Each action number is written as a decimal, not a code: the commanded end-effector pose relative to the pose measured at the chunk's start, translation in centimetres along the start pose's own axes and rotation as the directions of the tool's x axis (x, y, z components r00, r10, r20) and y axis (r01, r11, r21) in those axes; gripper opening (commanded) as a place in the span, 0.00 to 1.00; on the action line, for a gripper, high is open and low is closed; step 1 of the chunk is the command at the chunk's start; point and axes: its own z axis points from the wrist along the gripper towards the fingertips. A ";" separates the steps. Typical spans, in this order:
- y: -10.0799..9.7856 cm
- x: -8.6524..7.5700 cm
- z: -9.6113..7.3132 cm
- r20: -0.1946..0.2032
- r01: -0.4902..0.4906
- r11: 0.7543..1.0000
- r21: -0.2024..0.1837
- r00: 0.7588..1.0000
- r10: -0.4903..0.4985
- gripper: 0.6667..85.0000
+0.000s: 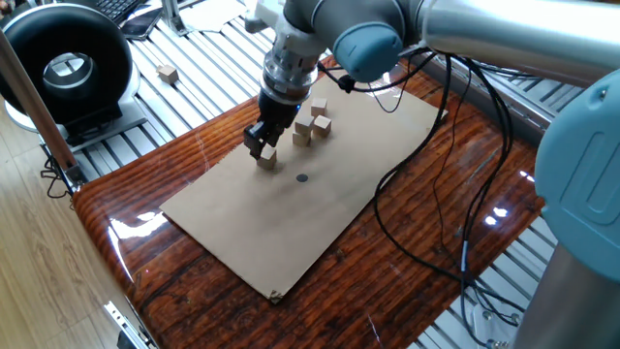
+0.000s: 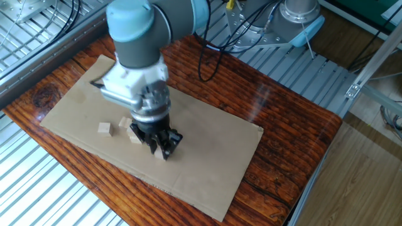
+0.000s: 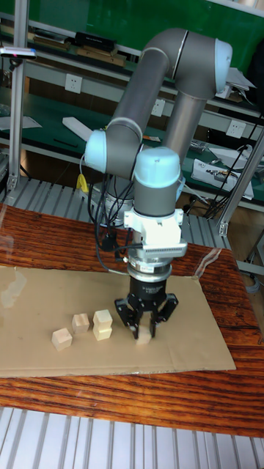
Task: Stack the blocks in a vertical line of five
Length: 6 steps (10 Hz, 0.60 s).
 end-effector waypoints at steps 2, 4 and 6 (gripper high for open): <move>-1.2 0.4 -6.1 -0.068 0.016 0.999 0.028 0.998 -0.014 0.15; -2.9 0.4 -8.6 -0.093 0.072 0.996 0.057 0.993 -0.067 0.15; -5.3 0.5 -9.2 -0.099 0.156 0.982 0.107 0.984 -0.146 0.15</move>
